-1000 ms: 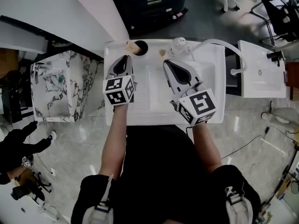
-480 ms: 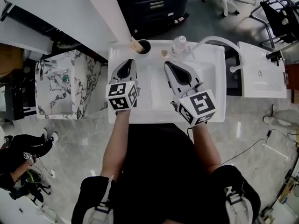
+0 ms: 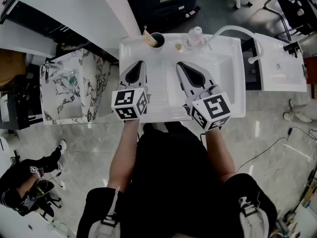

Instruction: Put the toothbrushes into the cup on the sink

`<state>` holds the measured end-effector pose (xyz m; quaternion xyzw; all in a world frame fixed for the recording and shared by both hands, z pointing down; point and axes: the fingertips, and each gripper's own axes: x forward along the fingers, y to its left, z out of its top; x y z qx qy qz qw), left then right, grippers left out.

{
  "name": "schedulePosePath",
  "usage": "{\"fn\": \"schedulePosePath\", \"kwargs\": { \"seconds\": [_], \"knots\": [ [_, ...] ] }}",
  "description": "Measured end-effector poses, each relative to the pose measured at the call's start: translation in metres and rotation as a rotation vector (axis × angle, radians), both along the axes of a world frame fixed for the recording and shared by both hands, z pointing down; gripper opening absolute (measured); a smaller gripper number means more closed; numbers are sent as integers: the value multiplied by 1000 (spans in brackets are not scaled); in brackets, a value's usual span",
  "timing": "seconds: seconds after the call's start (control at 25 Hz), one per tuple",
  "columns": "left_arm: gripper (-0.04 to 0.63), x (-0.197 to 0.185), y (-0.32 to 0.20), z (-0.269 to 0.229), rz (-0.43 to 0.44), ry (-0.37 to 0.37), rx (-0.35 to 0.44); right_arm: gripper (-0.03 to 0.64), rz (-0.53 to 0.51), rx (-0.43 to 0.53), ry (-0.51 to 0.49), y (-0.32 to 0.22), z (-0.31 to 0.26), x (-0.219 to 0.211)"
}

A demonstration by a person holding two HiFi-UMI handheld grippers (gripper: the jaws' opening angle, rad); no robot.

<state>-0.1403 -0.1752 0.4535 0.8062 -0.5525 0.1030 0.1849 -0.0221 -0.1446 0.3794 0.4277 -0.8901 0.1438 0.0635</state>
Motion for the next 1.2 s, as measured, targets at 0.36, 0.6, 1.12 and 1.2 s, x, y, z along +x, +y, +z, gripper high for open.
{"fn": "schedulePosePath", "kwargs": {
  "seconds": [0.36, 0.6, 1.12, 1.2],
  "knots": [
    [14, -20, 54, -37, 59, 51, 76, 29, 62, 6, 28, 46, -3, -24],
    [14, -39, 103, -68, 93, 76, 143, 29, 73, 34, 49, 88, -13, -57],
    [14, -52, 177, -94, 214, 108, 186, 29, 103, 73, 108, 167, -25, -94],
    [14, -52, 184, -94, 230, 108, 187, 29, 113, 69, 107, 174, -24, -96]
  ]
}}
